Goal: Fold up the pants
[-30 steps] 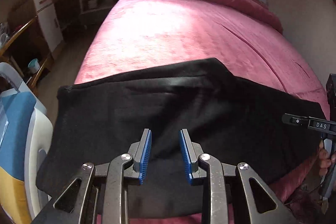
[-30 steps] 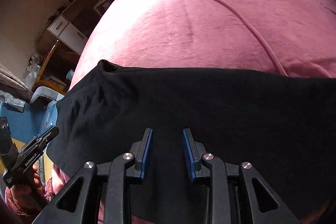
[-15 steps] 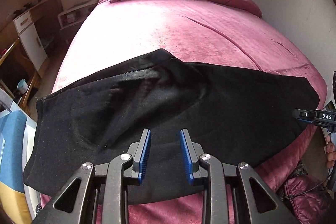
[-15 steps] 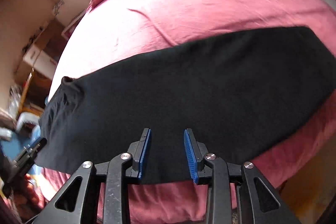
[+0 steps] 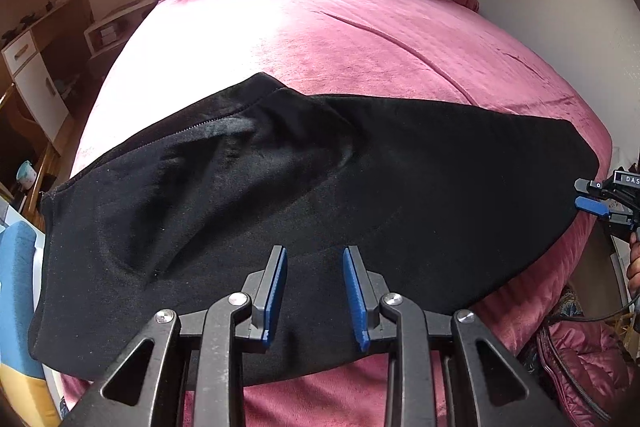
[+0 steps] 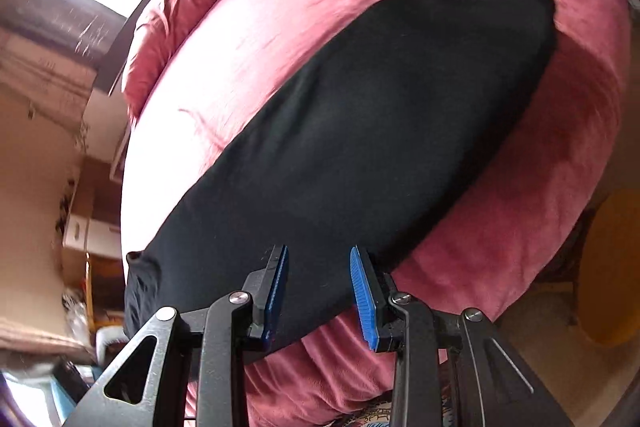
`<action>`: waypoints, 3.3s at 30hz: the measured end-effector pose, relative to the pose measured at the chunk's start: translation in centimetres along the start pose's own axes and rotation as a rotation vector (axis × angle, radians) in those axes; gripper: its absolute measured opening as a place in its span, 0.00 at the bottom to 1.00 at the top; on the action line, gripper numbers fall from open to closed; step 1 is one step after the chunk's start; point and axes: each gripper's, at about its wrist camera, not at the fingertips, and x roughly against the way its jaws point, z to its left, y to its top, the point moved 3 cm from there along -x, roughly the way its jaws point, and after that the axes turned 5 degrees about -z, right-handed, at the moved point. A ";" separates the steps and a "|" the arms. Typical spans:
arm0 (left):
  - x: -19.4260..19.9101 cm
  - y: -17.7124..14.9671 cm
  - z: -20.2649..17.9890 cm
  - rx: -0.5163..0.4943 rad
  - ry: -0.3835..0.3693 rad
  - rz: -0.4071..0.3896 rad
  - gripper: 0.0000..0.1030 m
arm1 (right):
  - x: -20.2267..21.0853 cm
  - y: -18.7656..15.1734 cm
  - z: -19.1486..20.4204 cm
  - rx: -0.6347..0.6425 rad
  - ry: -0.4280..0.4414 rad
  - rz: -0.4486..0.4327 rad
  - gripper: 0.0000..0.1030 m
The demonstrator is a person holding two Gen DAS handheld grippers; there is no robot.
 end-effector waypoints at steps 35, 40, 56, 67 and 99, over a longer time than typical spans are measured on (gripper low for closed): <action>-2.3 -0.9 -1.0 -0.005 -0.032 0.092 0.29 | 2.2 4.7 -9.3 -0.291 -0.037 -0.151 0.18; -2.5 -0.9 -1.1 -0.011 -0.030 0.097 0.29 | 5.1 7.7 -11.1 -0.316 -0.076 -0.250 0.19; -3.0 -0.4 -1.6 -0.039 -0.009 0.103 0.29 | 5.7 13.9 -14.5 -0.332 -0.252 -0.319 0.00; -3.2 2.4 -3.0 -0.058 -0.043 0.061 0.32 | 7.6 11.0 -15.7 -0.265 -0.195 -0.237 0.21; -10.2 7.7 -4.1 0.033 -0.042 0.138 0.40 | 0.3 9.1 0.9 0.085 0.088 -0.076 0.14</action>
